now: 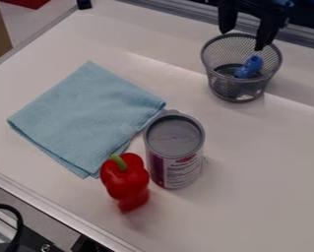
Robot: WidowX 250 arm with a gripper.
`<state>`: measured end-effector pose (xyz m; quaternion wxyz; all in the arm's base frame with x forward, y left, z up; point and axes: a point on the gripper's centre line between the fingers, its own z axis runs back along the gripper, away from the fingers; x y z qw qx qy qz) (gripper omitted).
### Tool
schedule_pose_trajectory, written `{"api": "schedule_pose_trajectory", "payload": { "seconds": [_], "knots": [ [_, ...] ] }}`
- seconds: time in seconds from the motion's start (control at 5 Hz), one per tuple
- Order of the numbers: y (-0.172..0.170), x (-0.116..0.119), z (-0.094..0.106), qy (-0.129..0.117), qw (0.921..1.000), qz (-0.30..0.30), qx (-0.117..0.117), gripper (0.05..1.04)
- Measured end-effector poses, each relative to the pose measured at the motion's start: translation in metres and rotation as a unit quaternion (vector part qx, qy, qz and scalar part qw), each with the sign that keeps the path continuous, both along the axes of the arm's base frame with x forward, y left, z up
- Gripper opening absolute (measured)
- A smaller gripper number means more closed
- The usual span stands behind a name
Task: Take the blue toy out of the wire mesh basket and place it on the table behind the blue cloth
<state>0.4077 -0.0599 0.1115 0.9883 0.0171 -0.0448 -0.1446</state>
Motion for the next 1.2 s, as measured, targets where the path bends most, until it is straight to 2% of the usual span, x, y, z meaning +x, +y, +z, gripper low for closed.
{"api": "schedule_pose_trajectory", "payload": {
  "seconds": [0.2,0.4,1.0,1.2],
  "knots": [
    [-0.007,-0.004,-0.019,-0.007,0.9995,-0.03,-0.008,0.999],
    [-0.008,-0.01,-0.031,-0.023,0.9985,-0.048,-0.013,0.999],
    [-0.009,0.002,-0.041,-0.073,0.995,-0.066,-0.019,0.999],
    [-0.009,0.001,-0.051,-0.072,0.9951,-0.061,-0.029,0.999]
  ]
}}
